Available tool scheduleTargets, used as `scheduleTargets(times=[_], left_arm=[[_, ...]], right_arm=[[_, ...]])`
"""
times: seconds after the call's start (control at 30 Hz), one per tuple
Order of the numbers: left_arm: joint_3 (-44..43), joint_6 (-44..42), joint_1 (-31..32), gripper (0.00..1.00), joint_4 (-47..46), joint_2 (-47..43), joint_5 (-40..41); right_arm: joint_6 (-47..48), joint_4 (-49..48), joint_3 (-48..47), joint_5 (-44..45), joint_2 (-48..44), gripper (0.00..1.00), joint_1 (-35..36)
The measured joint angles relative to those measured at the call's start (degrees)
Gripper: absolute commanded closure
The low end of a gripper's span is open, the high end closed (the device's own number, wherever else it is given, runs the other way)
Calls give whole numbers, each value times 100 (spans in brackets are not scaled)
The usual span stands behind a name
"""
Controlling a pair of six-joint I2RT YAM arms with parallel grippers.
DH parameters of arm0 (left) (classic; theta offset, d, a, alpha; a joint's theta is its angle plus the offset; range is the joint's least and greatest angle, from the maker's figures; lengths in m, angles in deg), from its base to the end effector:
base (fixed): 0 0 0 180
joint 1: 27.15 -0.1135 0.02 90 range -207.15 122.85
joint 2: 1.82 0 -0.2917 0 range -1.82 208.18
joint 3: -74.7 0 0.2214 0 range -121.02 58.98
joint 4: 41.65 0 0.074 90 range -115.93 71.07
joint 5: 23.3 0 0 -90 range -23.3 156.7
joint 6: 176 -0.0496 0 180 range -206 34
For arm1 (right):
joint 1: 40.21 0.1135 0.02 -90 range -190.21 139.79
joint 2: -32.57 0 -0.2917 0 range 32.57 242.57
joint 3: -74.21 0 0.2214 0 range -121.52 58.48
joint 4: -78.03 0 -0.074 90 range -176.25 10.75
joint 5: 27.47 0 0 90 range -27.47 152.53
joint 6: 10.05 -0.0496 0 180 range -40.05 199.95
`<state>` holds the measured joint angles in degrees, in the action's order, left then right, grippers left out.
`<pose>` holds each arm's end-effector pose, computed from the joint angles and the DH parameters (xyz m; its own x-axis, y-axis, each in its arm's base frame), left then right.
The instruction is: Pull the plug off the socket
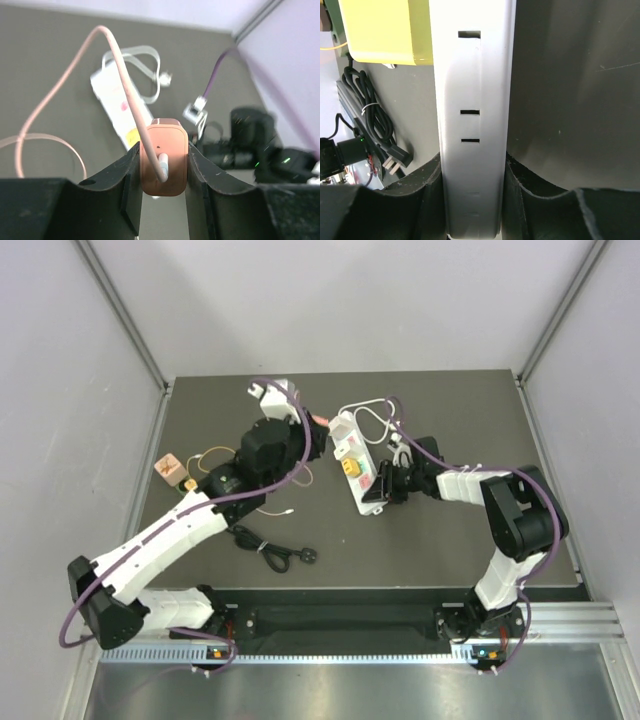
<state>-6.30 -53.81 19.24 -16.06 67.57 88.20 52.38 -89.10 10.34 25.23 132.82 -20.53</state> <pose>0.1861 -0.1690 0.4021 -0.3692 -0.3310 -0.8684 0.2738 0.8542 -0.4420 0.2952 0.1375 0.1833 -0.9287 0.0589 -0.3662 -0.2375 0.6639 0.7091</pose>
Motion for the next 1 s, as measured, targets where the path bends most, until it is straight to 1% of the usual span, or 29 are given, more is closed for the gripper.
scheduleTargets(times=[0.2, 0.4, 0.6, 0.67, 0.73, 0.77, 0.87, 1.0], left_arm=[[-1871, -911, -42, 100, 398, 249, 302], [-4013, -1703, -94, 100, 511, 1102, 461], [-5757, -2277, -125, 100, 562, 2009, 518], [-6129, -2439, -131, 100, 518, 2210, 540], [-6334, -2568, -138, 100, 466, 2317, 566], [-6398, -2632, -144, 100, 417, 2350, 586], [-6465, -2743, -179, 100, 295, 2389, 636], [-6470, -2769, -271, 100, 245, 2413, 645]], right_arm=[[96, 92, -42, -17, 11, 75, -42], [153, 136, -74, -52, 26, 74, -85], [175, 144, -76, -85, 33, 73, -109], [210, 184, -96, -92, 35, 65, -111], [284, 275, -166, -101, 66, 55, -114], [319, 289, -197, -109, 81, 52, -114], [479, 308, -269, -72, 149, 50, -138], [555, 385, -317, -181, 221, 40, -219]])
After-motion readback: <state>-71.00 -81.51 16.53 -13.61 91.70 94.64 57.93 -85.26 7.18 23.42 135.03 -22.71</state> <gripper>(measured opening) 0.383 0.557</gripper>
